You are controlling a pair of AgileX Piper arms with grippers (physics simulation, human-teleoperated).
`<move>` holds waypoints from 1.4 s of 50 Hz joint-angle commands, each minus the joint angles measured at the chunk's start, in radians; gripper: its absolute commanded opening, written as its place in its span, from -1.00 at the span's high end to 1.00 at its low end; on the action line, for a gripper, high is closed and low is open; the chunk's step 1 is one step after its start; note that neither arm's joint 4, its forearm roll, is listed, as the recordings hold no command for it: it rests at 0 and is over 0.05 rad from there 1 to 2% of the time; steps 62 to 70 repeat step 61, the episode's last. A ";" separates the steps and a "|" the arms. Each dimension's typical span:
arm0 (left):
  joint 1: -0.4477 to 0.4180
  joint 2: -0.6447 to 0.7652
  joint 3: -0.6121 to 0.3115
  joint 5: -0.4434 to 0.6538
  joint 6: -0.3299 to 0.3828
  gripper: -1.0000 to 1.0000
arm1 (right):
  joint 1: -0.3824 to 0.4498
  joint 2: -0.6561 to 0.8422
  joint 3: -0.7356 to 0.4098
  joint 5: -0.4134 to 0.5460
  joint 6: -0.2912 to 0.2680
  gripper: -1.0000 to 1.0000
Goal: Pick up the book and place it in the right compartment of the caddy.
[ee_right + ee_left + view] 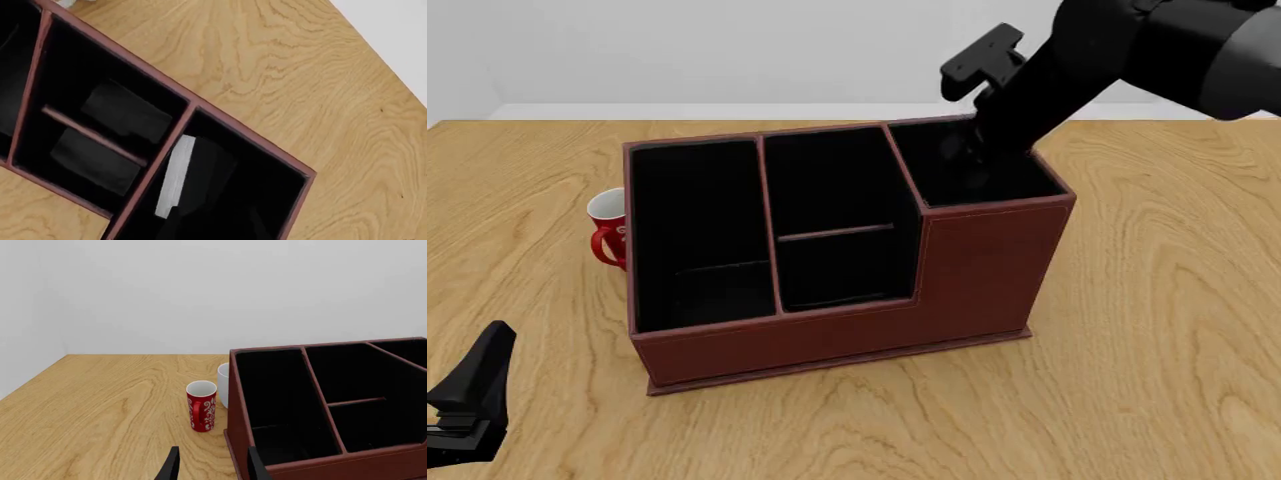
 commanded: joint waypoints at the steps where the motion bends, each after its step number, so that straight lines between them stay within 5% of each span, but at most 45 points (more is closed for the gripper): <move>1: 0.000 0.000 0.000 0.000 0.000 -1.00 | -0.011 -0.020 -0.015 0.000 -0.016 -1.00; 10: 0.000 0.000 0.000 0.000 0.000 -1.00 | -0.026 -0.141 0.047 -0.051 -0.038 -1.00; 18: 0.000 0.000 0.000 0.000 0.000 -1.00 | 0.007 -0.342 0.265 -0.180 -0.032 -1.00; 19: 0.000 0.000 0.000 0.000 0.000 -1.00 | -0.024 -0.348 0.303 -0.203 -0.081 -1.00; 27: 0.000 0.000 0.000 0.000 0.000 -1.00 | -0.025 -0.510 0.438 -0.324 -0.054 -1.00; 31: 0.000 0.000 0.000 0.000 0.000 -1.00 | -0.053 -0.606 0.530 -0.399 -0.091 -1.00; 32: 0.000 0.000 0.000 0.000 0.000 -1.00 | -0.039 -0.648 0.538 -0.401 -0.030 -1.00; 33: 0.000 0.000 0.000 0.000 0.000 -1.00 | -0.054 -0.681 0.595 -0.434 -0.094 -1.00; 34: 0.000 0.000 0.000 0.000 0.000 -1.00 | -0.040 -0.715 0.595 -0.433 -0.038 -1.00; 36: 0.000 0.000 0.000 0.000 0.000 -1.00 | -0.055 -0.733 0.623 -0.456 -0.065 -1.00; 40: 0.000 0.000 0.000 0.000 0.000 -1.00 | -0.040 -0.813 0.684 -0.496 -0.018 -1.00; 42: 0.000 0.000 0.000 0.000 0.000 -1.00 | -0.053 -0.863 0.750 -0.546 -0.074 -1.00; 48: 0.000 0.000 0.000 0.000 0.000 -1.00 | -0.051 -0.901 0.828 -0.604 -0.052 -1.00; 49: 0.000 0.000 0.000 0.000 0.000 -1.00 | -0.093 -0.930 0.875 -0.660 -0.110 -1.00; 50: 0.000 0.000 0.000 0.000 0.000 -1.00 | -0.075 -0.922 0.886 -0.662 -0.067 -1.00; 53: 0.000 0.000 0.000 0.000 0.000 -1.00 | -0.093 -0.960 0.921 -0.700 -0.057 -1.00; 54: 0.000 0.000 0.000 0.000 0.000 -1.00 | -0.079 -0.963 0.985 -0.741 -0.148 -1.00; 55: 0.000 0.000 0.000 0.000 0.000 -1.00 | -0.097 -1.007 0.963 -0.731 -0.067 -1.00; 56: 0.000 0.000 0.000 0.000 0.000 -1.00 | -0.090 -1.021 0.976 -0.743 -0.073 -1.00; 57: 0.000 0.000 0.000 0.000 0.000 -1.00 | -0.089 -1.047 0.976 -0.742 -0.011 -1.00; 59: 0.000 0.000 0.000 0.000 0.000 -1.00 | -0.093 -1.043 1.005 -0.765 -0.030 -1.00; 60: 0.000 0.000 0.000 0.000 0.000 -1.00 | -0.104 -1.060 1.070 -0.816 -0.116 -1.00; 61: 0.000 0.000 0.000 0.000 0.000 -1.00 | -0.128 -1.090 1.046 -0.799 -0.042 -1.00; 70: 0.000 0.000 0.000 0.000 0.000 -1.00 | -0.128 -1.090 1.046 -0.799 -0.042 -1.00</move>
